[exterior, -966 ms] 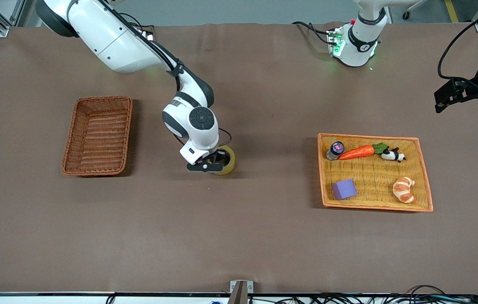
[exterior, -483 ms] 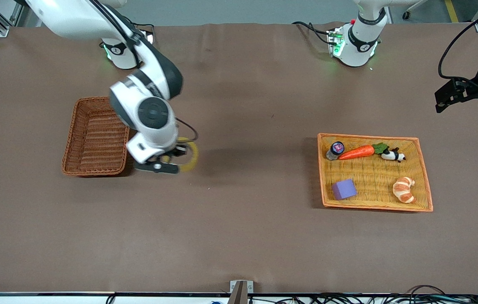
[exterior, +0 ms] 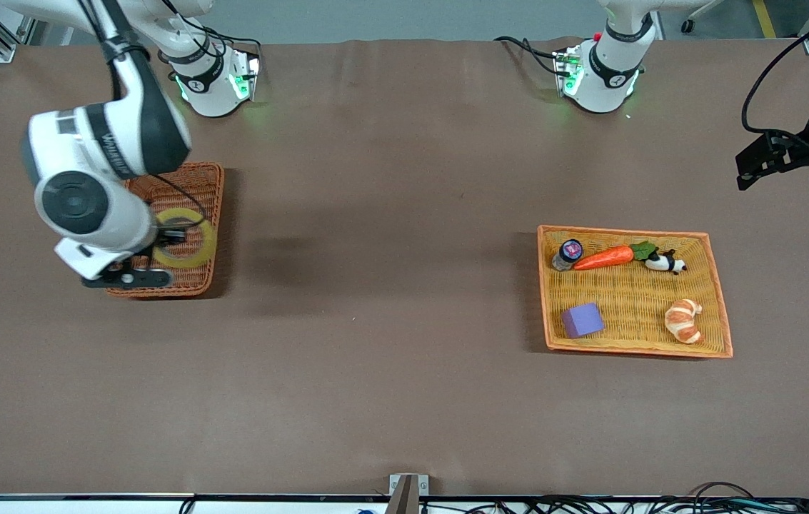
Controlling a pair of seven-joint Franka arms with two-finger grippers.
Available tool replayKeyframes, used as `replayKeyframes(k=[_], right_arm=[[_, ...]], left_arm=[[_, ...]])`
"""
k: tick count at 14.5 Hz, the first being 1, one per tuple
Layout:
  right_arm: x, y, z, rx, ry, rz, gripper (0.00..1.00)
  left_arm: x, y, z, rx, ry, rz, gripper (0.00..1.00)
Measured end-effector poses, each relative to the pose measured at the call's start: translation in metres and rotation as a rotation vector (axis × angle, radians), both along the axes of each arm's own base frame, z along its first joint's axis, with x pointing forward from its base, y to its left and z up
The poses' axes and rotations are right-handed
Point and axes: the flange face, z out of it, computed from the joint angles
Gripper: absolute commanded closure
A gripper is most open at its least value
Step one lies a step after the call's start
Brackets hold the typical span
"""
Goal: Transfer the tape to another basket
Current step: 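Carry the tape roll with the right gripper over the brown basket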
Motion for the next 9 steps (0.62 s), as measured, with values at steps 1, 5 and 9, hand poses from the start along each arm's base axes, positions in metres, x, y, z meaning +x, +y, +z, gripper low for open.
replayKeyframes(k=[1,5,9], right_arm=[[-0.005,-0.020,-0.005,0.011,0.000,0.016,1.00],[-0.043,-0.084,-0.046,0.057,-0.054,0.076,1.00],[-0.089,-0.127,-0.099,0.105,-0.116,0.103,0.99]], left_arm=[[0.000,0.000,0.000,0.000,0.000,0.000,0.00],[0.000,0.000,0.000,0.000,0.001,0.000,0.00],[0.000,0.001,0.000,0.000,0.001,0.002,0.00]])
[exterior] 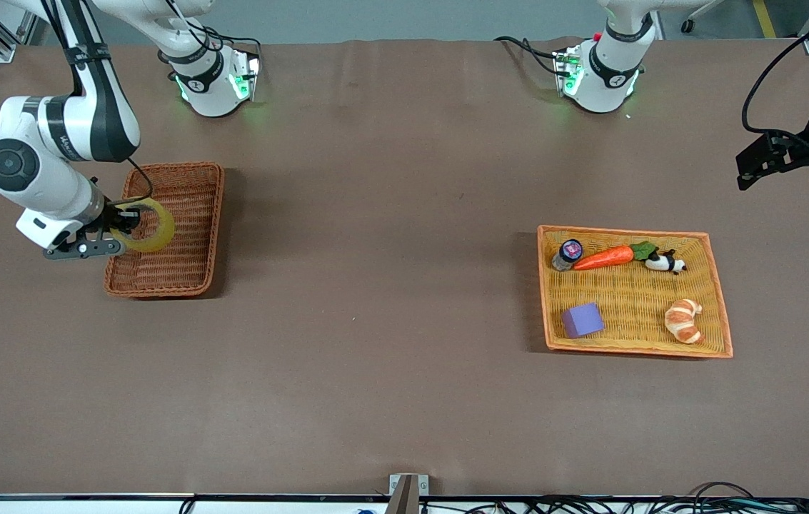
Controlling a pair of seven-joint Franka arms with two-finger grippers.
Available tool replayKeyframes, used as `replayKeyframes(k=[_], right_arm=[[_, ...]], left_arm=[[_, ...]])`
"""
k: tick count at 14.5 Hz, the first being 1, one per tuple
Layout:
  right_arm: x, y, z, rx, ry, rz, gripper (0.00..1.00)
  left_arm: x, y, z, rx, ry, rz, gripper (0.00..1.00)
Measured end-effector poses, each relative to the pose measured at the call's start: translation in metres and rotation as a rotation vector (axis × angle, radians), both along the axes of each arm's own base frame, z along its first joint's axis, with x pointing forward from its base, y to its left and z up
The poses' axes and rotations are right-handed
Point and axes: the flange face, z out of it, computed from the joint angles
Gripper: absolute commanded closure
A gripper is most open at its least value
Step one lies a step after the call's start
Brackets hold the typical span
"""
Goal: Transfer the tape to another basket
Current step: 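Carry the tape roll with the right gripper over the brown basket, then lower the tape into the brown basket and open the right gripper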
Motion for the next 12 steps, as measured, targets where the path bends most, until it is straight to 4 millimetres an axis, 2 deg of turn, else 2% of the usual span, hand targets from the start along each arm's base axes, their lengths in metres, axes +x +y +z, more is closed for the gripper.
replayKeyframes(k=[2,4,9,10,11,12], right_arm=[[-0.020,-0.005,-0.028,0.022,-0.037,0.002,0.99],[-0.036,-0.003,-0.048,0.041,-0.079,0.011,0.98],[-0.049,0.001,-0.077,0.065,-0.130,0.025,0.93],[-0.051,0.001,-0.083,0.069,-0.136,0.028,0.88],[-0.052,0.002,-0.089,0.072,-0.140,0.030,0.72],[-0.054,0.002,-0.095,0.074,-0.136,0.031,0.46]], left_arm=[[0.000,0.000,0.000,0.000,0.000,0.000,0.00],[0.000,0.000,0.000,0.000,0.000,0.000,0.00],[0.000,0.000,0.001,0.000,-0.001,0.000,0.00],[0.000,0.000,0.001,0.000,-0.001,0.000,0.00],[0.000,0.000,0.001,0.000,-0.001,0.000,0.00],[0.000,0.000,0.001,0.000,-0.001,0.000,0.00]])
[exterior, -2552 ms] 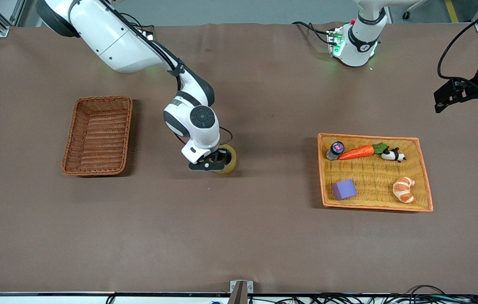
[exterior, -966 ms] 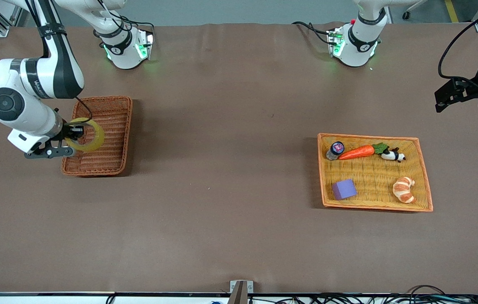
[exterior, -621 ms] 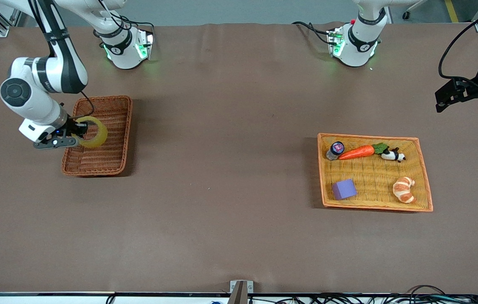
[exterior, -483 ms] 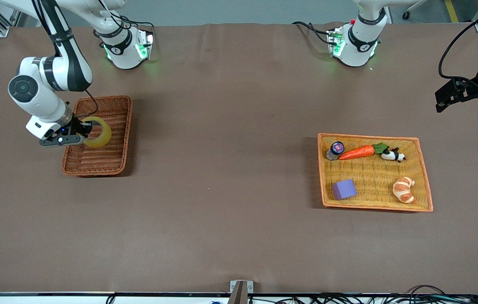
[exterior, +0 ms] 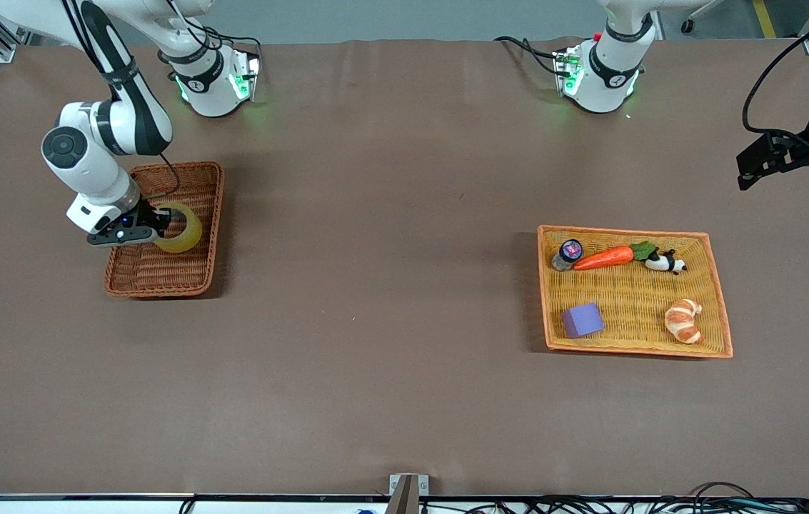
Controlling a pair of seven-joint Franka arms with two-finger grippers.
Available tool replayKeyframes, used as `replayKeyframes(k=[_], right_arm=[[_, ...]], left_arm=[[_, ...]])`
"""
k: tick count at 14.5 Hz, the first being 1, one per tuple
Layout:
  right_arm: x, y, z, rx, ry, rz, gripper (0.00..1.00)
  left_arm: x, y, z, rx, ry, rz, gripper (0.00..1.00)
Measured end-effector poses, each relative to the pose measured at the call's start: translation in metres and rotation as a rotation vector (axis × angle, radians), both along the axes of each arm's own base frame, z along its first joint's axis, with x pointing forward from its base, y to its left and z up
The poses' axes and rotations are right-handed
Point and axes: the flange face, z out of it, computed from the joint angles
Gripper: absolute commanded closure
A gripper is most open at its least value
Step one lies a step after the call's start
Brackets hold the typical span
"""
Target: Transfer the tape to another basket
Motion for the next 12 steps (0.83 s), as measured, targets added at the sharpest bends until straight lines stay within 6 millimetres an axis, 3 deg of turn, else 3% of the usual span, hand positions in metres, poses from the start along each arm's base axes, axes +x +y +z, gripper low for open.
replayKeyframes(k=[1,2,4,6,8,12], right_arm=[[-0.001,0.000,-0.004,0.001,0.003,0.000,0.16],[-0.001,-0.001,-0.005,0.001,0.005,-0.001,0.00],[0.003,-0.002,0.000,-0.001,-0.005,-0.003,0.00],[0.015,-0.005,0.024,-0.015,-0.003,-0.012,0.00],[0.037,-0.013,0.076,-0.031,0.000,-0.046,0.00],[0.084,-0.013,0.218,0.018,-0.017,-0.142,0.00]], left_arm=[[0.000,0.000,0.000,0.000,0.000,0.000,0.00],[0.000,0.000,0.000,0.000,0.000,0.000,0.00],[0.000,0.000,0.000,0.000,0.000,0.000,0.00],[0.000,0.000,0.000,0.000,0.000,0.000,0.00],[0.000,0.000,0.000,0.000,-0.001,0.000,0.00],[0.000,-0.001,0.001,0.000,-0.001,-0.001,0.00]])
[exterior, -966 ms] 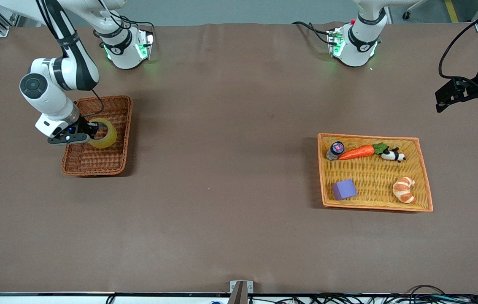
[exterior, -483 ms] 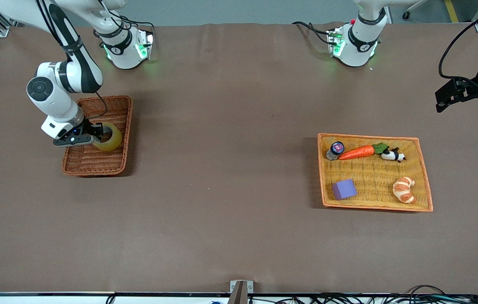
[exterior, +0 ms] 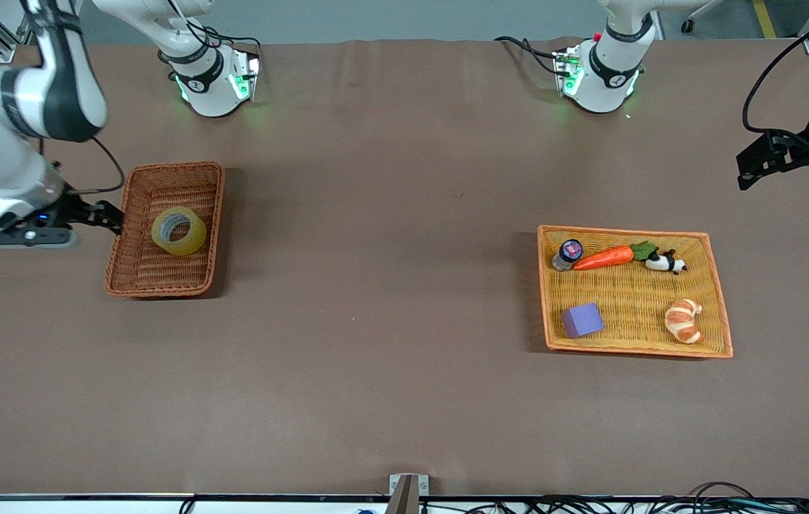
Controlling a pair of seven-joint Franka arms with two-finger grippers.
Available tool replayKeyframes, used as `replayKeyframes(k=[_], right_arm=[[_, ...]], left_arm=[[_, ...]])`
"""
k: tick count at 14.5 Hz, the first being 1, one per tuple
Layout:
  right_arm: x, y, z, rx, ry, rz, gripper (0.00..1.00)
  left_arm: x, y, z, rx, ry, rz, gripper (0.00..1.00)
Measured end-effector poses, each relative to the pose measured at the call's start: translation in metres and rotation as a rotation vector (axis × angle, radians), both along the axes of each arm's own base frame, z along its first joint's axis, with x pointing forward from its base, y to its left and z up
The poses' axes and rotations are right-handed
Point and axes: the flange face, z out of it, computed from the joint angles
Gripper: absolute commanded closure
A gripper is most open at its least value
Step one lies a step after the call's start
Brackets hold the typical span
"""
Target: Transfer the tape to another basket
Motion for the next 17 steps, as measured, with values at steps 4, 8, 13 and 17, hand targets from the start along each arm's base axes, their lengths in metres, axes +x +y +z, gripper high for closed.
replayKeyframes(k=[4,8,13,17], right_arm=[[0.019,0.002,0.104,0.068,-0.029,-0.086,0.00],[0.017,-0.004,0.178,0.095,-0.042,-0.123,0.00],[0.017,0.002,0.234,0.097,-0.031,-0.181,0.00],[0.023,0.005,0.224,0.096,0.001,-0.191,0.00]], left_arm=[[0.000,-0.002,0.000,0.000,0.000,-0.003,0.00],[0.000,-0.005,0.000,0.000,-0.001,-0.008,0.00],[0.000,-0.006,0.001,0.000,-0.002,-0.011,0.00],[-0.001,-0.015,0.002,-0.068,0.001,-0.019,0.00]])
